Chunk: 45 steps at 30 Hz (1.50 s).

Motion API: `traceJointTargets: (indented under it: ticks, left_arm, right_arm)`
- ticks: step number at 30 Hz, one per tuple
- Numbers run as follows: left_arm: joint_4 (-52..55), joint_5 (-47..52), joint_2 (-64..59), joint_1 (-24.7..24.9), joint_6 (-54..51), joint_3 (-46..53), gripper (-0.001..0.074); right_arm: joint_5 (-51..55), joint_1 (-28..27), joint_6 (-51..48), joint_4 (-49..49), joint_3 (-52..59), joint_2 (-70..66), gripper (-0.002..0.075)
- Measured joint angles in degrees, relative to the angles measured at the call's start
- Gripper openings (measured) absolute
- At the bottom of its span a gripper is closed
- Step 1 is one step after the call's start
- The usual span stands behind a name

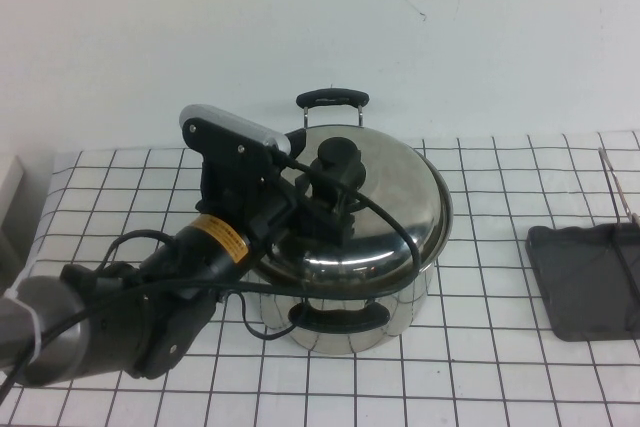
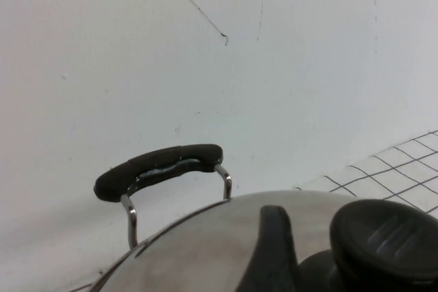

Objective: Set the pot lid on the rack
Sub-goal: Open the pot, then hand over the pot lid

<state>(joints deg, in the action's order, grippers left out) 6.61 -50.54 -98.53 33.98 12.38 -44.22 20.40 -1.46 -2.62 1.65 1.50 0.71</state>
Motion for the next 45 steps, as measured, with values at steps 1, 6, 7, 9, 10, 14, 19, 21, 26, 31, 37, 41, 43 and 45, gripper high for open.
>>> traceJointTargets:
  ticks: [1,6,7,9,10,14,19,21,26,31,37,41,43,45]
  left_arm:
    - [0.0,-0.3,-0.1,0.0,0.0,0.0,0.0484]
    - [-0.1,-2.0,-2.5,0.0,0.1,-0.6,0.0484]
    - [-0.1,-2.0,-3.1,0.0,0.3,-0.9,0.0484]
    - [0.0,-2.1,-4.2,0.0,0.6,-2.1,0.0484]
    - [0.0,-2.1,-4.5,0.0,0.8,-2.6,0.0484]
    - [0.2,-1.9,-5.7,0.0,2.4,-4.8,0.0484]
    - [0.7,-2.0,-6.8,0.0,6.2,-6.0,0.0456]
    - [1.4,-2.0,-6.8,0.0,7.7,-6.2,0.0388]
    - [3.1,-2.9,-6.8,0.0,9.2,-6.2,0.0317]
    - [4.7,-2.4,-5.9,0.0,8.7,-6.2,0.0317]
    - [8.0,1.5,0.3,0.0,7.0,-6.3,0.0317]
    - [9.6,2.7,5.2,0.0,6.3,-6.7,0.0317]
    - [11.0,3.1,7.5,0.0,6.2,-6.7,0.0317]
    - [13.0,3.2,9.3,0.0,6.3,-6.7,0.0317]
  right_arm:
    - [0.0,0.0,0.0,0.0,0.0,0.0,-0.0003]
    - [0.0,0.0,0.0,0.0,0.0,0.0,-0.0003]
    - [0.0,0.0,0.0,0.0,0.0,0.0,-0.0003]
    - [0.0,0.0,0.0,0.0,0.0,0.0,-0.0003]
    - [0.0,0.0,0.0,0.0,0.0,0.0,-0.0003]
    - [0.0,0.0,0.0,0.0,0.0,0.0,-0.0003]
    - [0.0,0.0,0.0,0.0,0.0,0.0,-0.0003]
    - [0.0,0.0,0.0,0.0,0.0,0.0,-0.0003]
    - [0.0,0.0,0.0,0.0,0.0,0.0,-0.0003]
    - [0.0,0.0,0.0,0.0,0.0,0.0,-0.0003]
    - [0.0,0.0,0.0,0.0,0.0,0.0,-0.0003]
    - [0.0,0.0,0.0,0.0,0.0,0.0,-0.0003]
    - [0.0,0.0,0.0,0.0,0.0,0.0,-0.0003]
    - [0.0,0.0,0.0,0.0,0.0,0.0,-0.0003]
